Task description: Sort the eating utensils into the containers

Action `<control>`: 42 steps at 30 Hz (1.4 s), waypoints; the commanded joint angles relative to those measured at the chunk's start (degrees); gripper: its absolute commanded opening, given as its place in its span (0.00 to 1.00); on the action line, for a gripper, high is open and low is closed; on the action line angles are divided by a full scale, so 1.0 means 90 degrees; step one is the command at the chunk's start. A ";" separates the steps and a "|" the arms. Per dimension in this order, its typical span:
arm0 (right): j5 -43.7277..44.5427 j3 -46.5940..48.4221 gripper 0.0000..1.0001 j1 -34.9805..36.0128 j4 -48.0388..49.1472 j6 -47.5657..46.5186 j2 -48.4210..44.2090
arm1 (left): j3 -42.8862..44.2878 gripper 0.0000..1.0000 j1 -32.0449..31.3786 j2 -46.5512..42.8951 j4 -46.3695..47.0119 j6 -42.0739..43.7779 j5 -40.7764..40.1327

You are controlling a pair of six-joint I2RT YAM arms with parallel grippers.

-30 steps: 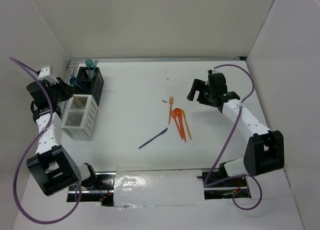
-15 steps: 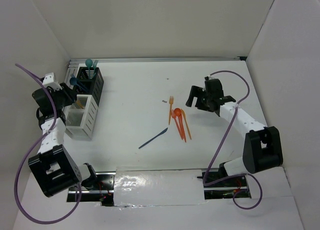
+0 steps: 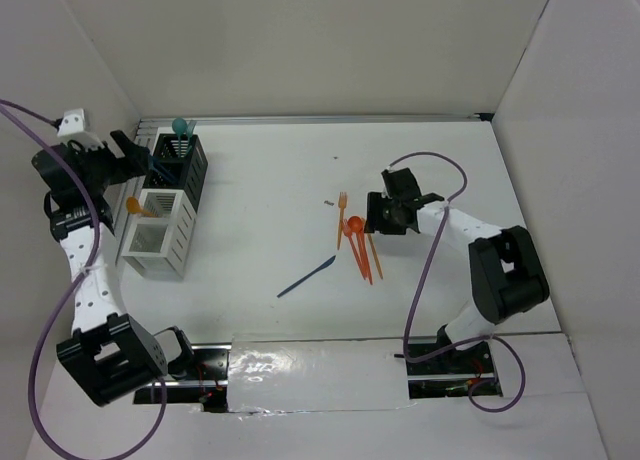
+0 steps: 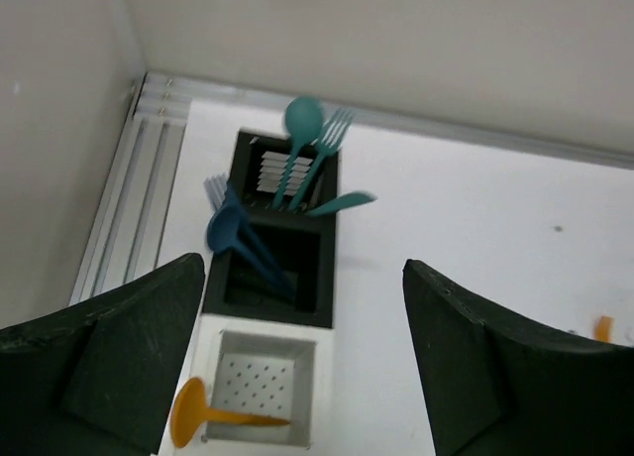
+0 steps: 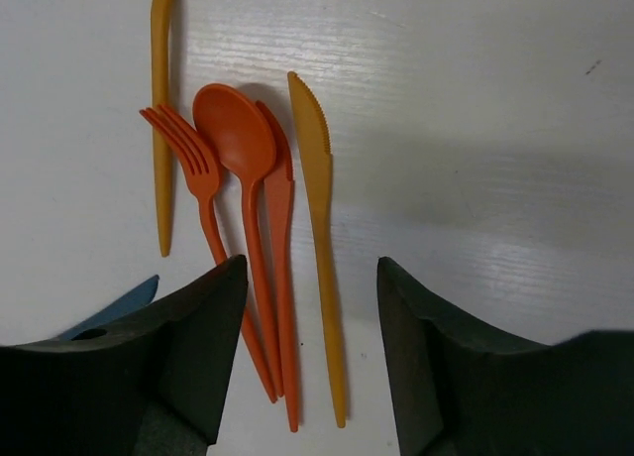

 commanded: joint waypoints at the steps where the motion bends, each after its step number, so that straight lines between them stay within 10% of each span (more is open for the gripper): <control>1: 0.0297 0.0006 0.59 0.0200 -0.0046 -0.0104 0.0171 | 0.0790 0.94 -0.0264 -0.0277 -0.0699 0.0074 0.0760; 29: 0.1869 -0.0608 0.23 0.1314 -0.0828 0.0550 0.0884 | 0.1328 0.98 -0.2824 -0.0677 -0.2682 0.0436 0.0343; 35: 0.1743 -0.0824 0.00 0.1353 -0.0671 0.0647 0.1147 | 0.0714 0.96 -0.3388 -0.0824 -0.2312 -0.0703 0.0635; 42: 0.1284 -0.0688 0.00 0.1529 -0.0554 0.0599 0.0066 | -0.0127 0.95 -0.4805 -0.0327 -0.1687 -0.2190 0.0109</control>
